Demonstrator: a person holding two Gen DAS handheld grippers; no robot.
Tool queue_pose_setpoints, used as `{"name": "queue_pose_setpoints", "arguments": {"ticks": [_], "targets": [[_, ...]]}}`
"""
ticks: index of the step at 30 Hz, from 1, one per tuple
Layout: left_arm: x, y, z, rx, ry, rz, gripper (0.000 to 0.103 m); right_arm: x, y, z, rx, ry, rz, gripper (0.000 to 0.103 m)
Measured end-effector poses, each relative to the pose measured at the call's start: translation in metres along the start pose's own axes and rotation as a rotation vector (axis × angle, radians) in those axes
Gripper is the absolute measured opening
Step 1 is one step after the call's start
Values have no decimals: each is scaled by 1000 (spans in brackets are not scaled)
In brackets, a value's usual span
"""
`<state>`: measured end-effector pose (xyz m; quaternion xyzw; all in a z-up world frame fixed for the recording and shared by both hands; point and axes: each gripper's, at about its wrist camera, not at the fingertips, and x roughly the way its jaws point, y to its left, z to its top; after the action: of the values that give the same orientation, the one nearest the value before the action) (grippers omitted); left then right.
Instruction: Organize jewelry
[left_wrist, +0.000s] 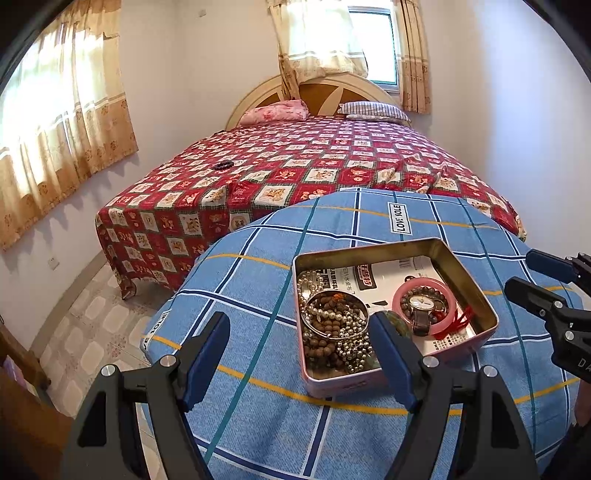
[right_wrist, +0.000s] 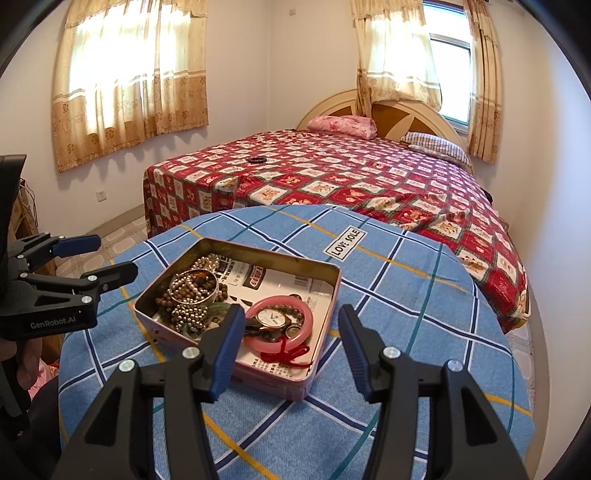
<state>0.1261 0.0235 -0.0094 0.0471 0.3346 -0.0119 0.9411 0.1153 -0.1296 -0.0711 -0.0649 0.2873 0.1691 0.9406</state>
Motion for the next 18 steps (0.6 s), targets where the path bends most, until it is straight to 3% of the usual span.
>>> {"name": "queue_pose_setpoints", "arguments": {"ticks": [18], "targets": [[0,0,1,1,3,1,78,-4,0,0,-9,-7,3,63]]}}
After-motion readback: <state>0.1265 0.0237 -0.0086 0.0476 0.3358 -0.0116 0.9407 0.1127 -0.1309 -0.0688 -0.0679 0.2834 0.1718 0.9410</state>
